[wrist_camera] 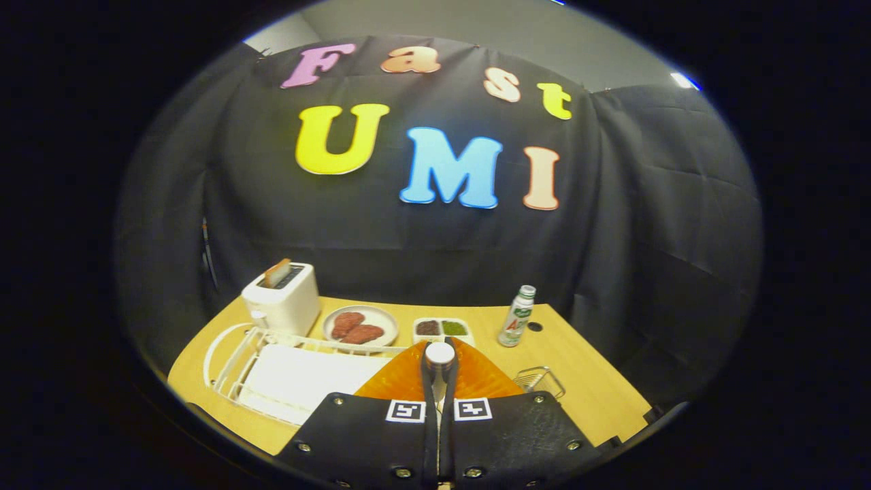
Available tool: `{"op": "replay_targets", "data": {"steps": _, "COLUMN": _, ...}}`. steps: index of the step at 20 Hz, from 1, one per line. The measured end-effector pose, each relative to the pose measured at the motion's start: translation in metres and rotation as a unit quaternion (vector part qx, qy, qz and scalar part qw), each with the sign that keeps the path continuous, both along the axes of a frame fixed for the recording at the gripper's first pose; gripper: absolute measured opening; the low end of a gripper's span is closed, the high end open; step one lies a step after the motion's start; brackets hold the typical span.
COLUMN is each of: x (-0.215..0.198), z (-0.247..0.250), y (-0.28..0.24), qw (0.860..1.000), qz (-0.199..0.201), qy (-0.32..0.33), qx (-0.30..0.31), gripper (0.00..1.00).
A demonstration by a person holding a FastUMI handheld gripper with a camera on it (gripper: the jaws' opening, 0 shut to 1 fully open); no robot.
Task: Take the plate from the dish rack, then take the spoon from the basket and place it into the plate.
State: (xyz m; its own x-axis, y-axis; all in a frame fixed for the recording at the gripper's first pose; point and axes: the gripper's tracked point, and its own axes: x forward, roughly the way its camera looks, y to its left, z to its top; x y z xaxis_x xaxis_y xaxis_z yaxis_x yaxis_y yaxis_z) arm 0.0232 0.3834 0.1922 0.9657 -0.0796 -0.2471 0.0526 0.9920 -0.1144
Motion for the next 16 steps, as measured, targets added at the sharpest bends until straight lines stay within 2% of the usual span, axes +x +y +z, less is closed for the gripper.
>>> {"op": "replay_targets", "data": {"steps": 3, "x": -0.031, "z": -0.020, "y": 0.055, "qw": 0.998, "qz": 0.058, "qy": 0.016, "qx": 0.005, "gripper": 0.01}}
{"op": "replay_targets", "data": {"steps": 8, "x": -0.066, "z": -0.063, "y": 0.109, "qw": 0.992, "qz": 0.121, "qy": 0.043, "qx": -0.008, "gripper": 0.01}}
{"op": "replay_targets", "data": {"steps": 13, "x": -0.078, "z": -0.102, "y": 0.128, "qw": 0.988, "qz": 0.137, "qy": 0.069, "qx": -0.004, "gripper": 0.01}}
{"op": "replay_targets", "data": {"steps": 16, "x": -0.079, "z": -0.122, "y": 0.127, "qw": 0.989, "qz": 0.127, "qy": 0.079, "qx": 0.003, "gripper": 0.01}}
